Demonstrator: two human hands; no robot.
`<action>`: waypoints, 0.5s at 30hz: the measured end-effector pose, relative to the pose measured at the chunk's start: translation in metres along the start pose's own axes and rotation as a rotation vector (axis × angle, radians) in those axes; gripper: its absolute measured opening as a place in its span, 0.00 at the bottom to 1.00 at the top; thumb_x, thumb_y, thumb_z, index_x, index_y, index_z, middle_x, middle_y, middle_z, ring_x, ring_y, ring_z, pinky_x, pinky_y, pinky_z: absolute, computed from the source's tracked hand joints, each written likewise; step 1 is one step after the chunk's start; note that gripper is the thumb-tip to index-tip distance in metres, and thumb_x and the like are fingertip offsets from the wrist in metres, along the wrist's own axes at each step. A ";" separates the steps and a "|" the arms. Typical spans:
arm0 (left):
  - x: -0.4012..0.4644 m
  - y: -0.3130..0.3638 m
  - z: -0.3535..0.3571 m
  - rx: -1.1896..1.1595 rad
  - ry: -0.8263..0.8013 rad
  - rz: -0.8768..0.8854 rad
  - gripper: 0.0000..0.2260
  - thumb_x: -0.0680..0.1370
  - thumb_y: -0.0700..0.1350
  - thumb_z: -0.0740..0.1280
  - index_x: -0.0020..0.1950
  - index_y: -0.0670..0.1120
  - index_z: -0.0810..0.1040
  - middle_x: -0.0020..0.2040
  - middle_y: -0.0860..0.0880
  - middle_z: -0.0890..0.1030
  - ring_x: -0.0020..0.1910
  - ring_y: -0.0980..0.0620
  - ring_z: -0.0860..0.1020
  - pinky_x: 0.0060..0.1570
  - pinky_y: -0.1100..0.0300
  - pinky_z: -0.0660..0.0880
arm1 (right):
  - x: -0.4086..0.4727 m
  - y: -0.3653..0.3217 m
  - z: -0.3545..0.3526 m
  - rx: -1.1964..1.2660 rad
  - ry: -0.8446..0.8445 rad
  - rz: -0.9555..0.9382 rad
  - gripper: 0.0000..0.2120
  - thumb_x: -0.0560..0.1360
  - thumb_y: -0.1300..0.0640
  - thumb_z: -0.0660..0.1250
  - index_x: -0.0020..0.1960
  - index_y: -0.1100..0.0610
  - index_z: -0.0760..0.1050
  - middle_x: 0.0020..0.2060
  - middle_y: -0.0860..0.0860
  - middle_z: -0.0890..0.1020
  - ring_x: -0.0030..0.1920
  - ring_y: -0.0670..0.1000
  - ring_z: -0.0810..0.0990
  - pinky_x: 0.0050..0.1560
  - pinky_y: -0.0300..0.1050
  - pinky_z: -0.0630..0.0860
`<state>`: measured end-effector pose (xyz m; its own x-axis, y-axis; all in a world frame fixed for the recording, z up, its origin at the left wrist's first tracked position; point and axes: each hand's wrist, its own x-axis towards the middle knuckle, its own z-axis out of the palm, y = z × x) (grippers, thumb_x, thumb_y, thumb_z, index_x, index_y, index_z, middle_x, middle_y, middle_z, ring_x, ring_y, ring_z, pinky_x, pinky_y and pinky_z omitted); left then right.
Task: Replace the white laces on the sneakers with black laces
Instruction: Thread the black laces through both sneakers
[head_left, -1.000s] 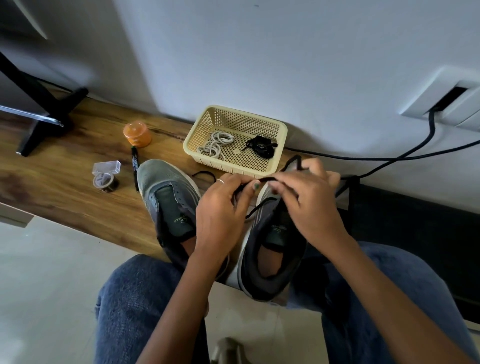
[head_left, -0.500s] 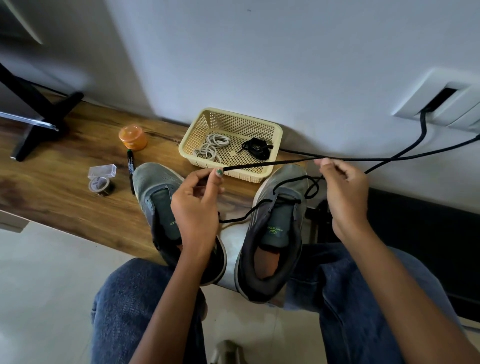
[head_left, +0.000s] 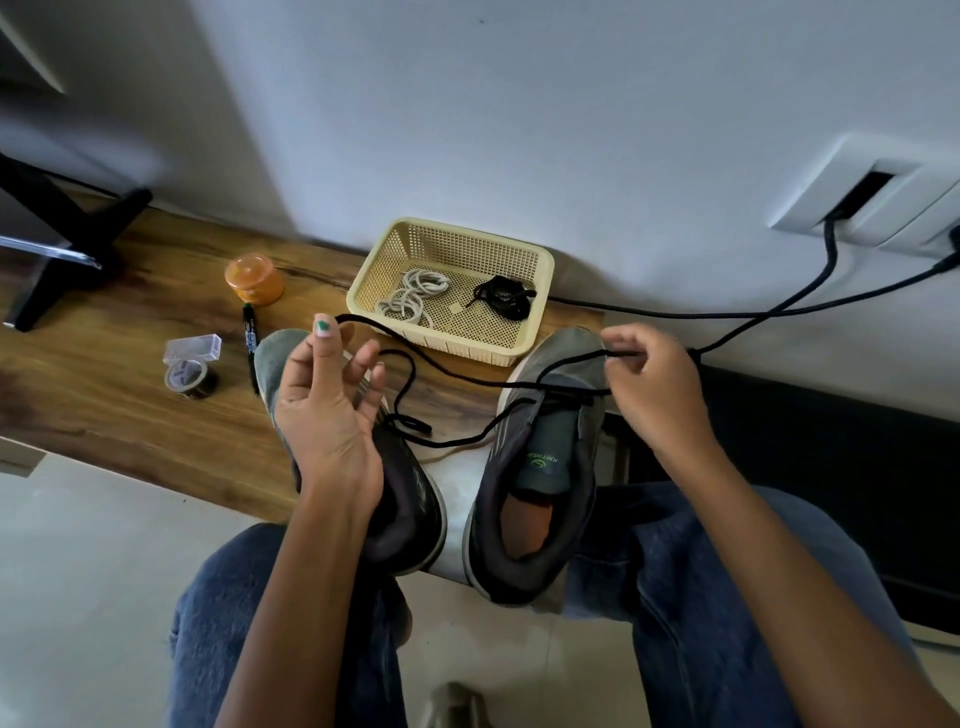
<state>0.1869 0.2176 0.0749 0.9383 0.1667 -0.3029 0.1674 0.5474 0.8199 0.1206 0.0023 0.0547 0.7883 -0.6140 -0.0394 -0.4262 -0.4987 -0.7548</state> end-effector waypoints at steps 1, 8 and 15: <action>0.000 -0.001 0.001 0.012 -0.004 0.006 0.05 0.79 0.48 0.66 0.45 0.48 0.76 0.43 0.54 0.82 0.43 0.56 0.81 0.44 0.62 0.78 | 0.003 0.005 -0.002 -0.089 -0.055 0.081 0.17 0.76 0.63 0.62 0.64 0.52 0.74 0.61 0.53 0.75 0.63 0.53 0.72 0.66 0.52 0.70; -0.005 -0.006 0.006 0.086 -0.155 0.126 0.08 0.80 0.40 0.64 0.42 0.48 0.70 0.43 0.50 0.85 0.48 0.49 0.82 0.51 0.56 0.77 | 0.002 0.009 0.008 -0.147 -0.240 0.117 0.15 0.76 0.61 0.67 0.63 0.58 0.75 0.57 0.54 0.78 0.58 0.51 0.76 0.54 0.40 0.71; -0.013 -0.027 0.028 0.510 -0.391 0.230 0.01 0.76 0.39 0.69 0.46 0.45 0.77 0.38 0.51 0.83 0.36 0.56 0.81 0.39 0.67 0.78 | 0.000 0.001 0.004 0.059 -0.127 0.026 0.08 0.74 0.67 0.68 0.43 0.54 0.79 0.36 0.47 0.80 0.38 0.45 0.79 0.36 0.29 0.73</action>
<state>0.1787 0.1779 0.0704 0.9913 -0.1289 0.0256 -0.0177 0.0622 0.9979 0.1222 0.0040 0.0514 0.8286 -0.5423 -0.1389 -0.4231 -0.4442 -0.7897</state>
